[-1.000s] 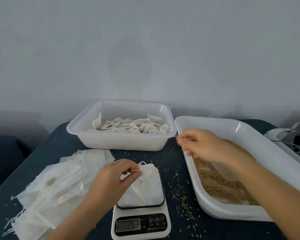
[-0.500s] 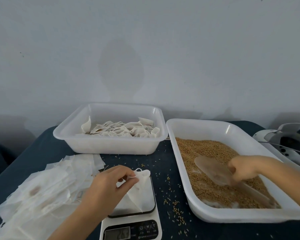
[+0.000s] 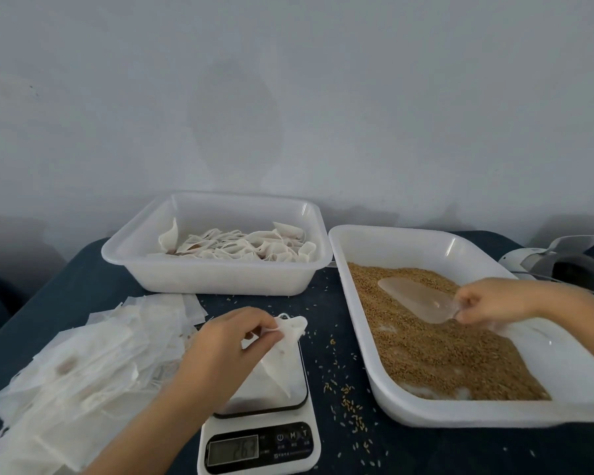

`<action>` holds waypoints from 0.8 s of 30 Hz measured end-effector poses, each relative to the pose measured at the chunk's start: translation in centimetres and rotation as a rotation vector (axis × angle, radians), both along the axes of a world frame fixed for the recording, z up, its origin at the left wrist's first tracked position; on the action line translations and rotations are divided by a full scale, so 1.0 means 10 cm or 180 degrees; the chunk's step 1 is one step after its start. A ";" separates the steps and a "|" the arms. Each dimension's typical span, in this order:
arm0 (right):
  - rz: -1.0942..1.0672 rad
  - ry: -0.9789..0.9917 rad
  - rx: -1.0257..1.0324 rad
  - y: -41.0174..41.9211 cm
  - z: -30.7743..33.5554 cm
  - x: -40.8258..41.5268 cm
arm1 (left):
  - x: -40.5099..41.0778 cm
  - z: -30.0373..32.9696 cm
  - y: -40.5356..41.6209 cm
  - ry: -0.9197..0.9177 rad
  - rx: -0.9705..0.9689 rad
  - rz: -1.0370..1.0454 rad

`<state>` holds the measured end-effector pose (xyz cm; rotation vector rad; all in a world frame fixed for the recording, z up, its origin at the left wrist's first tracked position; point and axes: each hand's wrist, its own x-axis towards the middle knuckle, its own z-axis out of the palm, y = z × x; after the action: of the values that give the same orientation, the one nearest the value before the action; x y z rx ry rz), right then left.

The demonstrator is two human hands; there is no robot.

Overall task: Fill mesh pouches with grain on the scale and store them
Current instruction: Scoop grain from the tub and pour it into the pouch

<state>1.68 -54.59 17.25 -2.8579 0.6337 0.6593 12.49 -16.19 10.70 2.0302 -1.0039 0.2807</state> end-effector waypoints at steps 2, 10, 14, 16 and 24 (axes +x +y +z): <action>0.0028 0.0062 -0.0017 0.03 0.07 -0.01 | -0.03 0.07 -0.13 -0.0038 -0.0014 -0.0142; -0.0189 0.0837 -0.0558 -0.05 0.34 -0.31 | -0.12 0.10 -0.42 0.0033 -0.0073 -0.0391; -0.0058 0.1313 -0.1238 -0.08 0.41 -0.35 | -0.15 0.06 -0.46 0.0075 -0.0080 -0.0388; 0.0020 0.1441 -0.1437 -0.07 0.38 -0.34 | -0.16 0.06 -0.47 0.0059 -0.0050 -0.0397; -0.0395 0.1299 -0.1370 -0.21 0.36 -0.41 | -0.12 0.06 -0.36 0.0084 -0.0012 -0.0285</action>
<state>-2.39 -56.69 20.87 -3.0410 1.1242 1.2345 11.27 -19.78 11.25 1.9744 -1.0736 0.2077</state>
